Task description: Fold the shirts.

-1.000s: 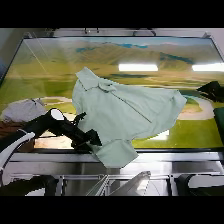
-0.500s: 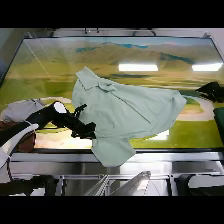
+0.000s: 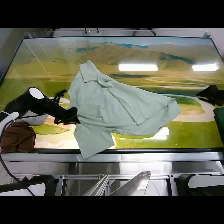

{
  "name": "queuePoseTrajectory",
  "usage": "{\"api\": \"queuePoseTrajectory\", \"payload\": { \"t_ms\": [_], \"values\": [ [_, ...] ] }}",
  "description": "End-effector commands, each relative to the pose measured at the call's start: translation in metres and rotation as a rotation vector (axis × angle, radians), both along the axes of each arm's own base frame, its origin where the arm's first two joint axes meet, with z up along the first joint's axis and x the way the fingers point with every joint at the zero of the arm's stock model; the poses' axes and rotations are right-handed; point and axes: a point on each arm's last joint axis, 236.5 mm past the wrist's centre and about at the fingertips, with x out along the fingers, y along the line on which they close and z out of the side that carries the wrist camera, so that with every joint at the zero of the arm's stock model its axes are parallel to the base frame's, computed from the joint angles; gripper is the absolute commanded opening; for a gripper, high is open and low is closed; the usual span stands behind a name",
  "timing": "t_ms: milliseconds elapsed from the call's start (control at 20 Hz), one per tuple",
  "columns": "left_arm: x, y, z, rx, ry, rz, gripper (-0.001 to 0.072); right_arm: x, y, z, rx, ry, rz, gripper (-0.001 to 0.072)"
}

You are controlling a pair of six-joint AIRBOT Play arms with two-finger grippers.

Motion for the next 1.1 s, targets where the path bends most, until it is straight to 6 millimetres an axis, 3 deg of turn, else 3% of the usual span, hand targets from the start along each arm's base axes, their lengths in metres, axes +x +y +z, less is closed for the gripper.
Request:
{"api": "queuePoseTrajectory", "payload": {
  "t_ms": [0, 200, 300, 500, 600, 750, 800, 900, 1050],
  "values": [
    [0.014, 0.017, 0.02, -0.022, -0.02, 0.018, 0.0025, -0.028, 0.019, -0.034, 0.063, 0.135, 0.098, 0.0371],
    [0.02, 0.021, 0.026, -0.024, -0.035, 0.024, 0.0024, -0.042, 0.067, -0.065, 0.198, 0.228, 0.241, 0.0371],
    [0.02, 0.021, 0.026, -0.023, -0.035, 0.023, 0.0024, -0.053, 0.092, -0.067, 0.246, 0.262, 0.345, 0.0371],
    [0.02, 0.021, 0.026, -0.023, -0.039, 0.018, 0.0024, -0.063, 0.122, -0.061, 0.271, 0.272, 0.473, 0.0371],
    [0.02, 0.021, 0.026, -0.024, -0.041, 0.016, 0.0024, -0.076, 0.136, -0.051, 0.326, 0.31, 0.533, 0.037],
    [0.021, 0.021, 0.026, -0.024, -0.052, 0.007, 0.0024, -0.093, 0.166, -0.016, 0.512, 0.356, 0.585, 0.0355],
    [0.021, 0.021, 0.026, -0.026, -0.058, -0.003, 0.0024, -0.097, 0.176, -0.001, 0.587, 0.347, 0.598, 0.0204],
    [0.021, 0.022, 0.026, -0.028, -0.062, -0.007, 0.0025, -0.097, 0.185, 0.017, 0.628, 0.301, 0.594, 0.0017],
    [0.02, 0.031, 0.031, -0.043, -0.062, 0.004, 0.0025, -0.091, 0.176, 0.047, 0.581, 0.197, 0.578, 0.0018]
  ]
}}
